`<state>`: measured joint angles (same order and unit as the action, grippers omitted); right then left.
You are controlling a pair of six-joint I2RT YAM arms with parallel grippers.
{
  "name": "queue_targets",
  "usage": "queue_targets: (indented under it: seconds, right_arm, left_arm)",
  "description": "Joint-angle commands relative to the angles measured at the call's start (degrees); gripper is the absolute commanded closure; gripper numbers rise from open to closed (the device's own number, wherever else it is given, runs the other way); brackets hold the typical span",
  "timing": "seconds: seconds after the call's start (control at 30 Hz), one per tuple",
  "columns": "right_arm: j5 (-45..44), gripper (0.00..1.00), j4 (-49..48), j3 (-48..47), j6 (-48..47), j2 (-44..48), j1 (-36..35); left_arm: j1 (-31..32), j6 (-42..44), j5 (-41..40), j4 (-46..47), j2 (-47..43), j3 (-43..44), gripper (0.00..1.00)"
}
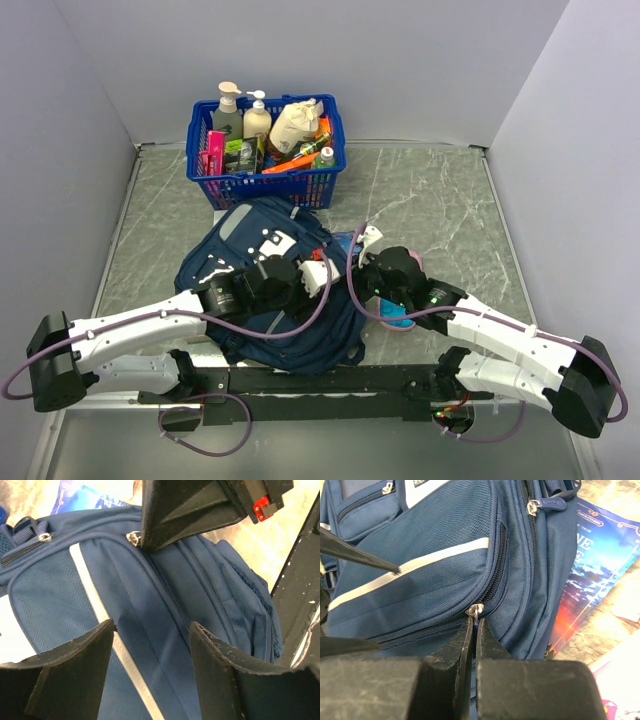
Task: Pack the student bag
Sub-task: Zip the student bag at the center of the board.
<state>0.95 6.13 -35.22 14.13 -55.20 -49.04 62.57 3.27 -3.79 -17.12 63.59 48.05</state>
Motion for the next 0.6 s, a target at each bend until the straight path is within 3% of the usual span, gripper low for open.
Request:
queue_targets:
  seconds: [0.0,0.37,0.57]
  right_arm:
    - [4.58,1.00,-5.87,-1.60,1.25,0.36,-1.67]
    - [6.43,1.00,-3.15,-6.70,1.25,-1.22,-4.14]
    - [5.99,1.00,-3.32,-7.67,1.95,-0.87,-5.89]
  left_arm:
    - [0.54,0.76,-1.66,7.98,0.13,-1.55,0.33]
    - [0.54,2.36,-1.13,9.83,-0.49,-4.01,0.31]
    - [0.54,3.94,-1.13,9.13,-2.16,-7.00,0.40]
